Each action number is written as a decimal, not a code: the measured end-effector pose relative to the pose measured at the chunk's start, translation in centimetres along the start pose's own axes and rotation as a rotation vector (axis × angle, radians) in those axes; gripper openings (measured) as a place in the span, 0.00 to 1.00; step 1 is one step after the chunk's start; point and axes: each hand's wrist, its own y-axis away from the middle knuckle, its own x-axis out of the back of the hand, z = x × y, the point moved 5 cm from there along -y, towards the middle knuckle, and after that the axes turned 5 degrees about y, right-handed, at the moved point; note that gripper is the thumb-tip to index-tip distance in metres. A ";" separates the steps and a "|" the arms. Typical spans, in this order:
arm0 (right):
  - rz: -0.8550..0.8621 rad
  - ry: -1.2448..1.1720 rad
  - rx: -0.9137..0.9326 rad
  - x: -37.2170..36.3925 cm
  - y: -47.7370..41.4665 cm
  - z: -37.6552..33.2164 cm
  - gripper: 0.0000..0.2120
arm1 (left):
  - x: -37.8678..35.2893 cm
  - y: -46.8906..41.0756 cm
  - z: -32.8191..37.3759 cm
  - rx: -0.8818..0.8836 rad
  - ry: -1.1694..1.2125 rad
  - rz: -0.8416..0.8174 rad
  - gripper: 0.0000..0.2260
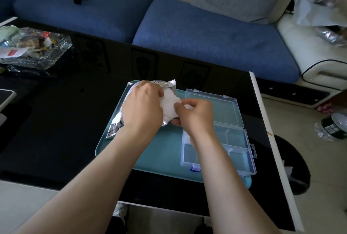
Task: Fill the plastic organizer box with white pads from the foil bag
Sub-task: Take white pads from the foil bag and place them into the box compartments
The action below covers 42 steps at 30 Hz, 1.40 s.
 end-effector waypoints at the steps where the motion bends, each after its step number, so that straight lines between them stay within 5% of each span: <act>1: 0.012 -0.028 -0.002 0.4 0.0 0.0 0.10 | 0.0 0.0 0.0 -0.002 0.002 0.009 0.20; 6: 0.040 -0.047 0.008 2.4 -0.2 -0.4 0.04 | -0.4 -0.1 -0.2 -0.013 -0.030 0.034 0.17; 12: -0.150 0.040 0.041 2.6 0.6 -0.6 0.10 | -1.7 0.1 0.2 0.001 -0.185 -0.081 0.21; 23: -0.193 -0.134 -0.115 0.6 0.7 1.4 0.13 | -2.6 0.0 0.3 0.050 -0.188 -0.137 0.10; 32: 0.068 0.063 0.010 2.6 0.0 0.7 0.09 | -1.6 0.0 0.4 -0.012 -0.107 -0.040 0.14; 38: 0.033 0.071 0.064 4.1 -0.5 0.3 0.08 | -1.0 0.1 1.0 -0.023 -0.041 -0.029 0.19; 42: 0.081 0.020 0.097 5.2 -0.7 0.1 0.08 | -1.2 0.1 1.3 -0.056 -0.070 -0.073 0.13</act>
